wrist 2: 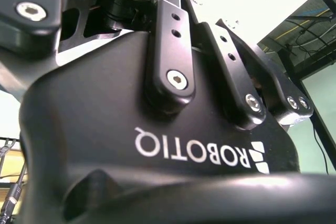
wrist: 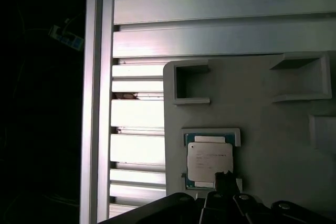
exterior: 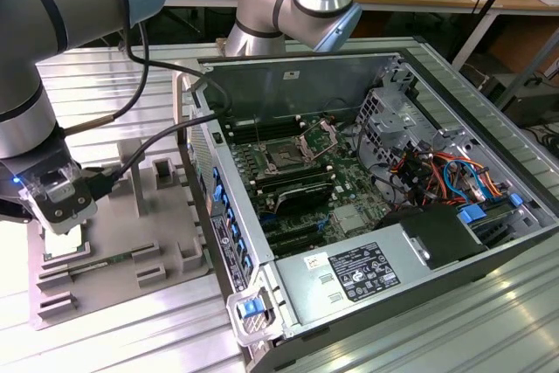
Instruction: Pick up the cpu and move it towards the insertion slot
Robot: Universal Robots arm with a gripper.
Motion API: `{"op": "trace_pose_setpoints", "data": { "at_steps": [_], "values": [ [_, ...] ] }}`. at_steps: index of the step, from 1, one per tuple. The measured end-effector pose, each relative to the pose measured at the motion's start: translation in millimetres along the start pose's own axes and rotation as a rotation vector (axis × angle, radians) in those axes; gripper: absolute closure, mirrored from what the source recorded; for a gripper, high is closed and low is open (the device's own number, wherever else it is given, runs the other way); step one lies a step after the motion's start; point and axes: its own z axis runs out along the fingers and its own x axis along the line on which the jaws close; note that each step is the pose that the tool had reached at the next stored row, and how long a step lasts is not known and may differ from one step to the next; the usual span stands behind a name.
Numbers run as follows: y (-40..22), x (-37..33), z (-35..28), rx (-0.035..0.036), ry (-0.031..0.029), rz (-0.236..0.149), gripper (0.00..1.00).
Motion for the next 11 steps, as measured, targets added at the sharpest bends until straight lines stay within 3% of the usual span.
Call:
{"op": "trace_pose_setpoints", "data": {
  "at_steps": [11],
  "values": [
    [-0.9,0.6,3.4,0.0001,0.0001,0.000,0.89]
  ]
}}
